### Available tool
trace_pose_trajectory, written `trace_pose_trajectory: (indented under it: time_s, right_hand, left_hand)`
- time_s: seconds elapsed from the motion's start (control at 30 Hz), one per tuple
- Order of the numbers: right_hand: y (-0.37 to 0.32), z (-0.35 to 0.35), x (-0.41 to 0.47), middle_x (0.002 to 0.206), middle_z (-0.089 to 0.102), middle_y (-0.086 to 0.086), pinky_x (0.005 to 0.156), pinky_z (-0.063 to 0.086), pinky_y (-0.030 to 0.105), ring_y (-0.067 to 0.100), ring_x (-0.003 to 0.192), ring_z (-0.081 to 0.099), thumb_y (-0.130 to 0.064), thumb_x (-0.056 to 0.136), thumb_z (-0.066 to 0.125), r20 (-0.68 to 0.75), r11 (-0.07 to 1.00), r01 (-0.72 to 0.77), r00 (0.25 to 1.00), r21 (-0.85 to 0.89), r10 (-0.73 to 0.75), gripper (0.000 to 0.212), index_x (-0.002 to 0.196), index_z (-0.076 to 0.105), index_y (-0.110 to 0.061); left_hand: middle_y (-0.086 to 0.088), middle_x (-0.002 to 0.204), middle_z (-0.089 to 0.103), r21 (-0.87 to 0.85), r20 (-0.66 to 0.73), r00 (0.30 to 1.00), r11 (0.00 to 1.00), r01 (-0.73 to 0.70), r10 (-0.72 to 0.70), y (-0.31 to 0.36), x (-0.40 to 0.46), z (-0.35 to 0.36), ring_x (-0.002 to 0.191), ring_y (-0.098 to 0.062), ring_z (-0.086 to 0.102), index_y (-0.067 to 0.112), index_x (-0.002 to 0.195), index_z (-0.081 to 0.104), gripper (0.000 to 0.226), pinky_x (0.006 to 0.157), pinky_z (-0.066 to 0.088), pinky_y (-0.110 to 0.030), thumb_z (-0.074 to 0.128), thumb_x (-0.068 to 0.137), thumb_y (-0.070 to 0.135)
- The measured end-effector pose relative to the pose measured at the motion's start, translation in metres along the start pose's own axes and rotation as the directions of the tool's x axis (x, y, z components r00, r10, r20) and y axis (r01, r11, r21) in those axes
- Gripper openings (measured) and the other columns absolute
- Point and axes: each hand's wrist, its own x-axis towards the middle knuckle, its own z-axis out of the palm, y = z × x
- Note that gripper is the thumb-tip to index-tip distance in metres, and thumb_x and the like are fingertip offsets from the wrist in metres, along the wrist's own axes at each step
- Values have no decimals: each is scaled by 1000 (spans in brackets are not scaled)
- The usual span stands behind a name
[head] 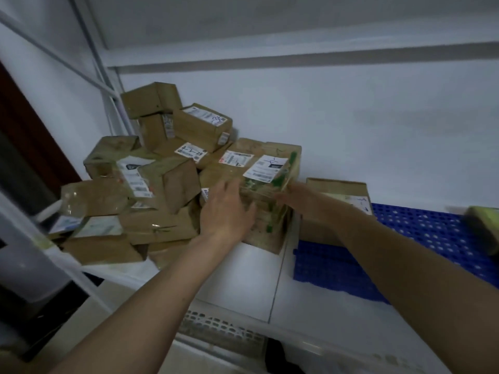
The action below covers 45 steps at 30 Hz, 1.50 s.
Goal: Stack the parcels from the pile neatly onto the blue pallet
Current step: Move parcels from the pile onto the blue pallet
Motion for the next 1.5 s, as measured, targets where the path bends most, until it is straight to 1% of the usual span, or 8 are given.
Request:
trace_pose_trajectory:
  time_s: [0.1,0.27,0.43,0.63,0.9,1.07,1.27,1.5]
  right_hand:
    - [-16,22,23,119,59,0,64,47,21,16,95,58,-27,97,50,-206,980,-117,967,161,149,40,131,49,-7]
    - [-18,46,43,128,58,11,99,48,41,26,113,58,-27,96,48,-371,947,-219,880,236,296,44,135,46,-6]
    - [-23,55,46,125,59,10,94,43,30,25,113,56,-14,97,46,-492,953,-133,832,271,255,26,120,59,-11]
    - [-16,56,47,94,68,-1,90,52,39,21,92,64,-14,97,45,-444,888,-115,833,445,331,27,79,56,-30]
    - [-13,53,33,84,72,6,76,58,40,24,79,70,-14,96,48,-342,700,-106,815,706,468,16,94,64,-15]
    - [-23,38,17,97,70,4,69,56,33,19,86,68,-13,99,42,-393,759,2,857,652,335,20,113,57,-16]
    - [-26,2,-19,102,71,2,79,53,34,18,92,67,-12,99,40,-510,791,71,798,608,320,22,107,59,-19]
    - [8,-29,-82,94,70,1,69,53,30,15,81,67,-9,99,40,-597,780,65,684,623,420,22,105,61,-17]
  left_hand:
    - [-3,138,41,-64,111,994,998,-1,8,-28,28,-4,128,-22,38,20,138,38,60,97,38,-35,60,86,42]
    - [0,123,54,-245,233,971,969,0,59,-53,54,1,113,-21,52,18,126,51,49,94,45,-36,63,83,38]
    - [-7,138,34,-300,321,945,953,39,63,-56,62,8,124,-25,40,14,135,42,60,97,35,-31,64,85,39]
    - [-4,145,24,-404,326,940,914,39,104,-49,52,13,125,-19,35,14,137,39,57,88,26,-23,62,87,32]
    - [-9,126,49,-538,387,922,814,217,9,-35,43,9,107,-22,53,13,124,54,45,91,49,-35,64,81,25]
    - [-11,120,57,-621,386,923,742,253,8,-25,43,0,104,-27,58,12,110,63,36,90,52,-43,66,77,22]
    - [0,106,65,-739,381,901,653,164,205,5,44,-3,89,-15,65,18,114,57,35,62,54,-23,66,81,13]
    - [5,115,60,-795,506,774,554,248,381,51,18,23,99,-14,62,24,126,39,61,86,54,-39,74,77,17]
